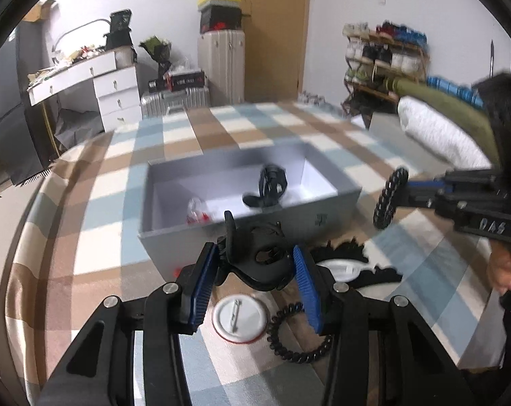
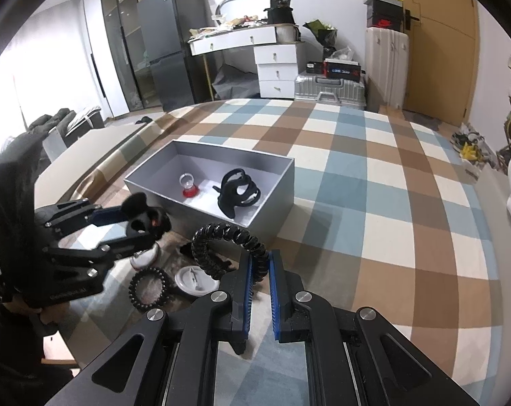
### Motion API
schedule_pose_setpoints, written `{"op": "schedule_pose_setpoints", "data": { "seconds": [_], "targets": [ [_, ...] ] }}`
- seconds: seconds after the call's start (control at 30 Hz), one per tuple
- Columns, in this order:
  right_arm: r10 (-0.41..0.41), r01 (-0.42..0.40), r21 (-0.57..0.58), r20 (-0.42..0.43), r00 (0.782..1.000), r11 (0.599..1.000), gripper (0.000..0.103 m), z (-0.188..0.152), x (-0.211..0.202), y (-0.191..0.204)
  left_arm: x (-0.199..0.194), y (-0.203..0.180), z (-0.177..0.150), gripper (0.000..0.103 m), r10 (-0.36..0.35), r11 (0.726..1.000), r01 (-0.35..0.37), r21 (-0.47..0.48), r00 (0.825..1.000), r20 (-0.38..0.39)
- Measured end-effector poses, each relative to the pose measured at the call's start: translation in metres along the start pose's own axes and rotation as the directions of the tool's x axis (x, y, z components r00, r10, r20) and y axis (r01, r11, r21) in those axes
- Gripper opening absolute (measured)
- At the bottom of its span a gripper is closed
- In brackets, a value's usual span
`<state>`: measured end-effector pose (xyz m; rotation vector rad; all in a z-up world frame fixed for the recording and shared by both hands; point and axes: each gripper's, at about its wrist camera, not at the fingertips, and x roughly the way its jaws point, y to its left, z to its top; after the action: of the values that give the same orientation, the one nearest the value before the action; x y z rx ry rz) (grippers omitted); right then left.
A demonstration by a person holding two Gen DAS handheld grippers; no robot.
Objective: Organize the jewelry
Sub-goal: 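Grasp a black claw clip with the left gripper while the right carries the spiral tie, then drop the claw clip and spiral tie into the grey box, opening both grippers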
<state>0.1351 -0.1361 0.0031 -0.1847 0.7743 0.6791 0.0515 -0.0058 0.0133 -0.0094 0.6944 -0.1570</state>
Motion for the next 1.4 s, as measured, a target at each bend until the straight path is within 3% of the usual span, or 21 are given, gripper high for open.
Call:
{"op": "schedule_pose_setpoints", "data": {
  "seconds": [0.3,0.47,0.77,1.0,1.17,1.4],
  "targets": [
    [0.027,-0.030,0.039,0.073,0.997,0.999,0.009,0.016,-0.005,0.003,-0.008,0.020,0.020,0.040,0.007,0.998,-0.001,-0.067,0.996,0.086],
    [0.046,-0.051,0.052,0.085,0.995,0.997,0.009,0.027,0.005,0.007,-0.001,0.024,0.026,0.040,0.026,0.999,-0.021,-0.050,0.995,0.101],
    [0.048,-0.056,0.135,0.061,0.997,0.989,0.009,0.036,0.036,0.002,0.027,0.038,0.031,0.040,0.071,0.997,-0.068,-0.036,0.995,0.070],
    [0.056,-0.058,0.127,0.021,0.998,0.990,0.008,0.038,0.051,0.006,0.033,0.033,0.023,0.040,0.048,0.999,-0.048,-0.016,0.999,0.010],
    [0.052,-0.053,0.146,0.013,0.999,0.988,0.008,0.040,0.053,-0.002,0.030,0.034,0.022,0.040,-0.009,0.998,0.008,-0.058,1.000,-0.019],
    [0.062,-0.060,0.120,-0.011,0.998,0.991,0.009,0.039,0.052,0.006,0.027,0.030,0.022,0.040,0.015,0.999,-0.016,-0.042,1.000,-0.008]
  ]
}}
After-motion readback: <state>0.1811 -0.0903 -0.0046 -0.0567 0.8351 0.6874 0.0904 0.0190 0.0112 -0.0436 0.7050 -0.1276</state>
